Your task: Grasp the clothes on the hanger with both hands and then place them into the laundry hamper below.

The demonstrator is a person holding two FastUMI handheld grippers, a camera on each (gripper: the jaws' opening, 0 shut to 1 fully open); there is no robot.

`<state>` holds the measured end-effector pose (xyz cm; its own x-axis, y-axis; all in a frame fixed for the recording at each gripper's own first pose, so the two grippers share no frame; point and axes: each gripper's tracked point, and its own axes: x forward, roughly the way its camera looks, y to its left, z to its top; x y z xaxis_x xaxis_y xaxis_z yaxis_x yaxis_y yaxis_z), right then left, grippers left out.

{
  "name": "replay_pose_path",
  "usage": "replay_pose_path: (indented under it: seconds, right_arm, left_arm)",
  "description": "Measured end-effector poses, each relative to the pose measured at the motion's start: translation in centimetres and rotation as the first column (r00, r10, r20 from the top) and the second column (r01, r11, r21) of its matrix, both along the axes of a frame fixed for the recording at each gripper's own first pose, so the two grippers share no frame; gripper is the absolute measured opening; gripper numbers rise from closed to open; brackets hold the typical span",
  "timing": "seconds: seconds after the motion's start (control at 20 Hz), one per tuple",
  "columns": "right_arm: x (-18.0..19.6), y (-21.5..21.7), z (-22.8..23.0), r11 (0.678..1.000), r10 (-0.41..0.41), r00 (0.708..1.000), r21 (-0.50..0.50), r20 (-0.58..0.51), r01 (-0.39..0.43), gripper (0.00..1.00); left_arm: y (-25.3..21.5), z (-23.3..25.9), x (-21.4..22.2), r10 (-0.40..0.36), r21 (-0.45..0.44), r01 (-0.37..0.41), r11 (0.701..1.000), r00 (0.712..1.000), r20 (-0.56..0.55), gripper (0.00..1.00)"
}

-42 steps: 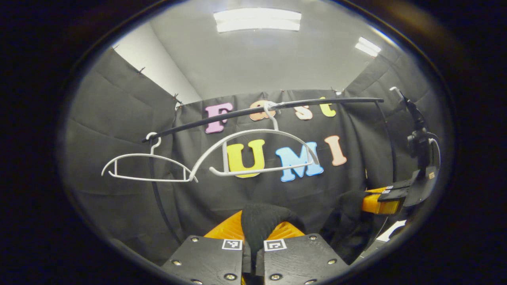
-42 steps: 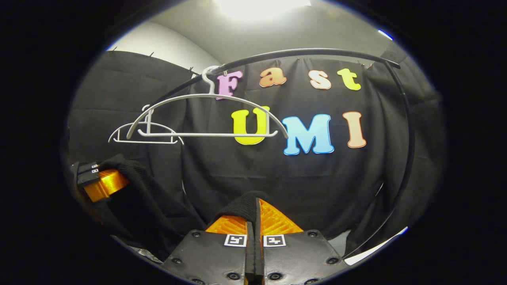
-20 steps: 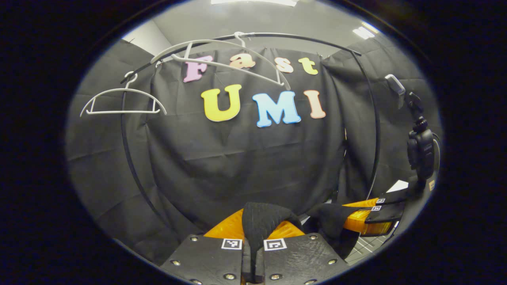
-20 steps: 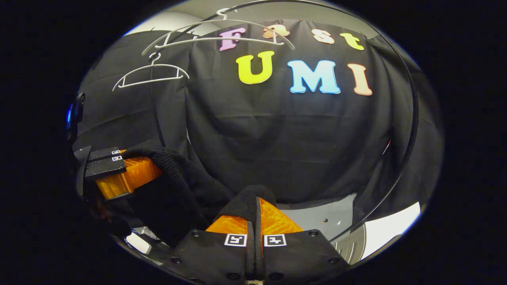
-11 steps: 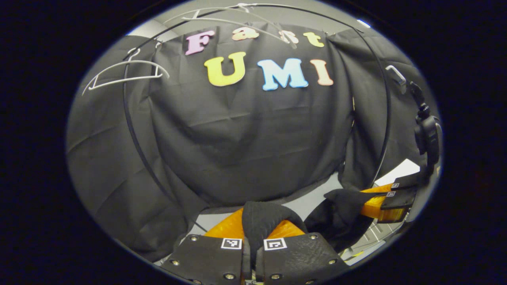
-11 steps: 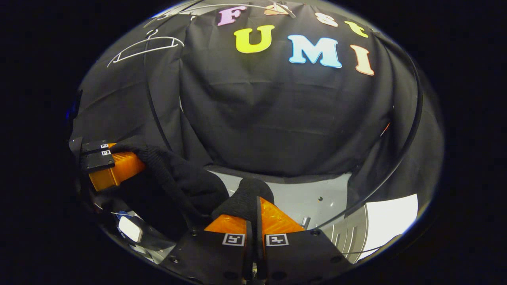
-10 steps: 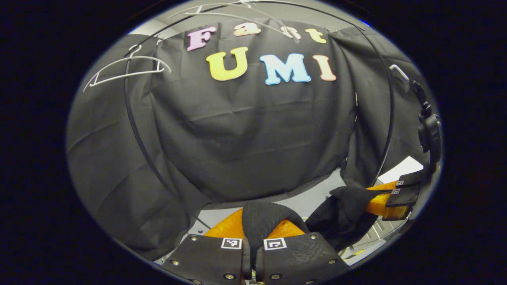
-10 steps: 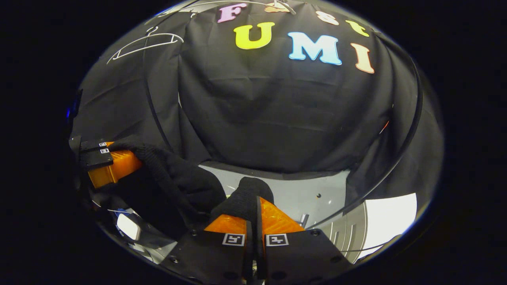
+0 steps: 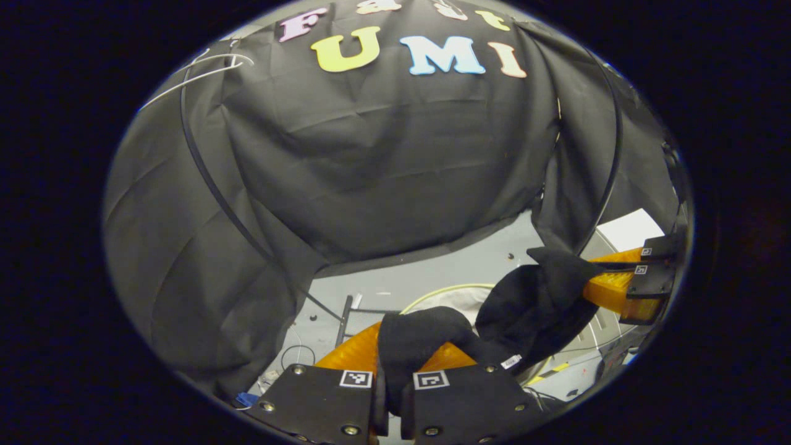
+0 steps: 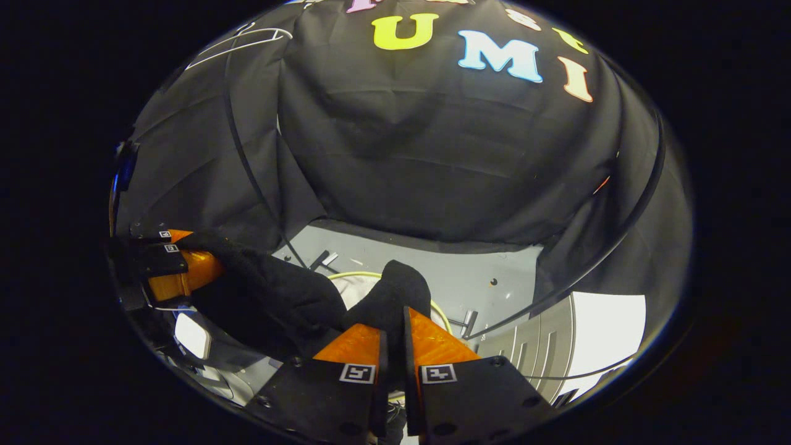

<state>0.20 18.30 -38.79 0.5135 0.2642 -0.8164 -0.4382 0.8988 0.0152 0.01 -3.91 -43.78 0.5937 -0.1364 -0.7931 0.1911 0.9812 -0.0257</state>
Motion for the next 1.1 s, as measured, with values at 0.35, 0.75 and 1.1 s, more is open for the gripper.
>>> replay_pose_path:
  seconds: [0.35, 0.75, 1.1]
  right_arm:
    - [-0.4, 1.2, 1.7, 0.999, 0.03, 0.999, 0.026, 0.012, -0.031, 0.72]
    - [0.1, 0.7, 5.9, 0.999, -0.027, 0.994, 0.027, 0.11, 0.025, 0.98]
    - [1.7, -2.5, 13.6, 0.994, -0.102, 0.957, 0.071, 0.272, 0.086, 0.98]
  left_arm:
    - [0.9, -1.7, -0.9, -0.011, 0.01, 0.012, 1.0, 0.998, -0.07, 0.77]
    - [3.7, 3.1, 0.7, -0.003, 0.004, 0.002, 1.0, 0.999, 0.051, 0.93]
    - [5.6, 11.9, 3.4, 0.031, -0.031, -0.025, 0.999, 0.97, 0.24, 0.93]
